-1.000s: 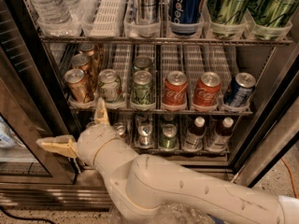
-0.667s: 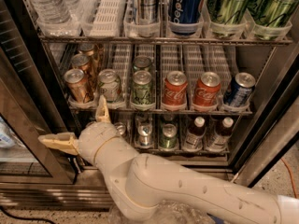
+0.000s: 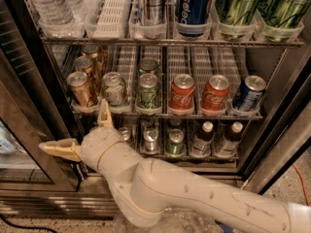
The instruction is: Pick orange can from middle shelf of fridge
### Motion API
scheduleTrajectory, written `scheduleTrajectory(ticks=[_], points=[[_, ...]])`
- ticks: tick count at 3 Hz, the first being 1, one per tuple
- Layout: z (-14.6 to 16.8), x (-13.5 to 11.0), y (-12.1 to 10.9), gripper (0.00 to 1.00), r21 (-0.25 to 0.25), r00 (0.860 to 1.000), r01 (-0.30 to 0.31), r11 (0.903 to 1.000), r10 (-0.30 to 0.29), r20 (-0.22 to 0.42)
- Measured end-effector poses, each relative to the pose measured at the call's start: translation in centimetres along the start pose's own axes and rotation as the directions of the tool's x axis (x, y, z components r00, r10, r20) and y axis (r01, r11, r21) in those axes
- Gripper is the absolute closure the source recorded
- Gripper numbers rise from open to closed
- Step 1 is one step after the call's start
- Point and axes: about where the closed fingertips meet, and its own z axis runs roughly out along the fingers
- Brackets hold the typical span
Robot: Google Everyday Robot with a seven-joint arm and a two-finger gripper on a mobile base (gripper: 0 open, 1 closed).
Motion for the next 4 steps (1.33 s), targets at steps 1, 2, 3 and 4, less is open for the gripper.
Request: scheduleTrajectory(ticks=[1, 2, 3, 4], points=[[-1.01, 0.73, -2.13, 0.0, 0.061, 1.0, 0.018, 0.998, -0.018, 0.0], [-1.0, 0.72, -2.13, 0.0, 0.061, 1.0, 0.018, 0.998, -0.018, 0.0], [-1.0, 0.72, -2.13, 0.19, 0.061, 1.0, 0.018, 0.998, -0.018, 0.0], [-1.0, 0.72, -2.13, 0.41, 0.061, 1.0, 0.018, 0.998, -0.018, 0.0]])
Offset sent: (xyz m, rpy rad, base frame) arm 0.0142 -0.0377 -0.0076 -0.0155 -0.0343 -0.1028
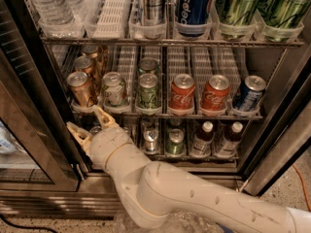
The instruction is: Pick orange can from middle shelf of fridge
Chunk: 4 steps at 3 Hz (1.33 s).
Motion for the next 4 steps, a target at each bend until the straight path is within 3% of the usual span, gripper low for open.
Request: scheduleTrajectory(ticks=[2, 3, 4], points=[[0.01, 0.0, 0.02, 0.16, -0.001, 1.0, 0.001, 1.0, -0.001, 0.0], [0.4, 0.13, 0.41, 0.27, -0.015, 1.0, 0.008, 0.9999, -0.008, -0.008], [0.8, 0.16, 0.44, 0.24, -0.023, 1.0, 0.013, 0.9997, -0.014, -0.011]])
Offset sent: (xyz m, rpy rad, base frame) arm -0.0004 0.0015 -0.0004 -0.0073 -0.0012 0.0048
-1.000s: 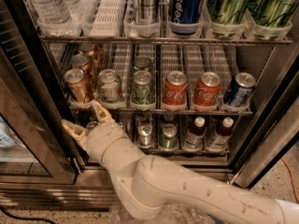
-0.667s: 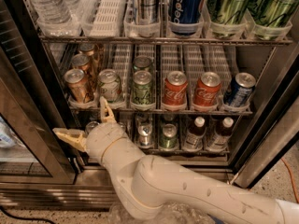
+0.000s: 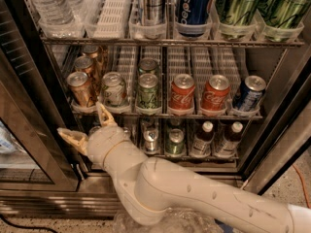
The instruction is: Pick orange can from middle shelf of fridge
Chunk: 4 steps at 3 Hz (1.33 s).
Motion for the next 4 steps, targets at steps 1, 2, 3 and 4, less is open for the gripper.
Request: scheduleTrajectory(ticks=[1, 2, 3, 4], points=[[0.9, 0.0, -0.6, 0.25, 0.029, 1.0, -0.009, 0.9995, 0.009, 0.006], [1.6, 0.1, -1.5, 0.29, 0.073, 1.0, -0.014, 0.9972, 0.013, 0.013], [2.2, -0.1, -2.4, 0.29, 0.113, 1.0, -0.014, 0.9935, 0.012, 0.016], [6.8, -0.7, -4.1, 0.28, 0.124, 1.0, 0.027, 0.9919, -0.028, 0.01]])
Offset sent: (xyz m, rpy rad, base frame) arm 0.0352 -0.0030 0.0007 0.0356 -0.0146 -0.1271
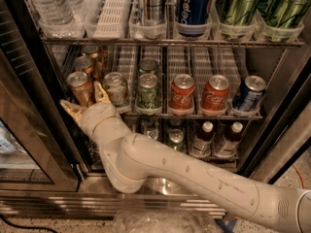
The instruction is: Pick orange can from middle shelf of fridge
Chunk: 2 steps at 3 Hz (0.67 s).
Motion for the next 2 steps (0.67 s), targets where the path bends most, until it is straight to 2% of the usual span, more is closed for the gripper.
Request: scheduleTrajectory(ticks=[1, 2], points=[[1.86, 0.75, -0.36, 0.27, 0.016, 1.0, 0.002, 0.9999, -0.002, -0.013], [2.37, 0.74, -0.19, 0.27, 0.006, 1.0, 0.004, 1.0, -0.004, -0.016]])
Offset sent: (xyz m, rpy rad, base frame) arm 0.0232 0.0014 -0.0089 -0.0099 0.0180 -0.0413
